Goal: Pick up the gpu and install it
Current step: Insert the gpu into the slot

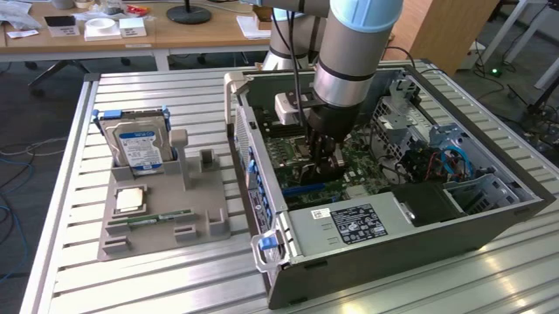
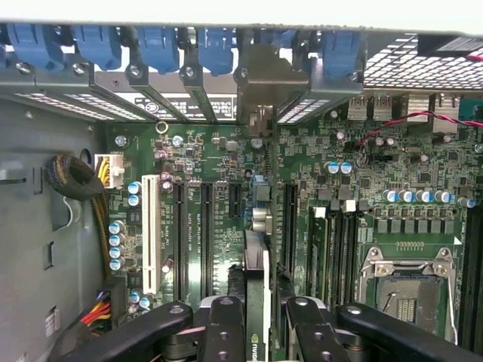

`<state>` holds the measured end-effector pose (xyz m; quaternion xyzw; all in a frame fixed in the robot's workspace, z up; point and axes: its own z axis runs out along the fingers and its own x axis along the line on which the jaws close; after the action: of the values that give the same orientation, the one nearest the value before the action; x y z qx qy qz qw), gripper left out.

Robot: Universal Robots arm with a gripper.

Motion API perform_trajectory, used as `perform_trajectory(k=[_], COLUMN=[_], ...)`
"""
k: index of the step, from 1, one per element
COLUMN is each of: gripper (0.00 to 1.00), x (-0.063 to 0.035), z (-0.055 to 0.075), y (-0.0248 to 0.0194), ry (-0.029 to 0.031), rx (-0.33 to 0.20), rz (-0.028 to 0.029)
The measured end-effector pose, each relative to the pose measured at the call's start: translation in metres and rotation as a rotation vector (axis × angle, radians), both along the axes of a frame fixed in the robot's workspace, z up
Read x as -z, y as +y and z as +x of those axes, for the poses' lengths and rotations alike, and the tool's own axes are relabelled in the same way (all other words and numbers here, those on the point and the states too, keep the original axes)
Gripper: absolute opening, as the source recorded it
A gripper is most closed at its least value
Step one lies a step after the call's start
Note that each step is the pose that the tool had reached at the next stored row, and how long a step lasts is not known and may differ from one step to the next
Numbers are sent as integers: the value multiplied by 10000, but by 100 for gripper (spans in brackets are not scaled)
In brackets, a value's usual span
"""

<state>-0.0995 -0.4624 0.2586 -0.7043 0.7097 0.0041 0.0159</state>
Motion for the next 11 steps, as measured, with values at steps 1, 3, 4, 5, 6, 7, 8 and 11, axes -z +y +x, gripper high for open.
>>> perform_trajectory(k=[1,3,4,5,6,7,8,11], gripper=[26,26,26,26,26,26,26,26], x=[0,0,0,0,1,2,3,15], z=[0,0,0,0,0,-1,-1,-2], y=[0,0,0,0,-1,-1,-1,0], ry=[-1,-1,0,0,0,1,0,-2], rx=[0,1,0,0,0,-2,-3,0], rz=[13,22,22,22,22,21,21,26])
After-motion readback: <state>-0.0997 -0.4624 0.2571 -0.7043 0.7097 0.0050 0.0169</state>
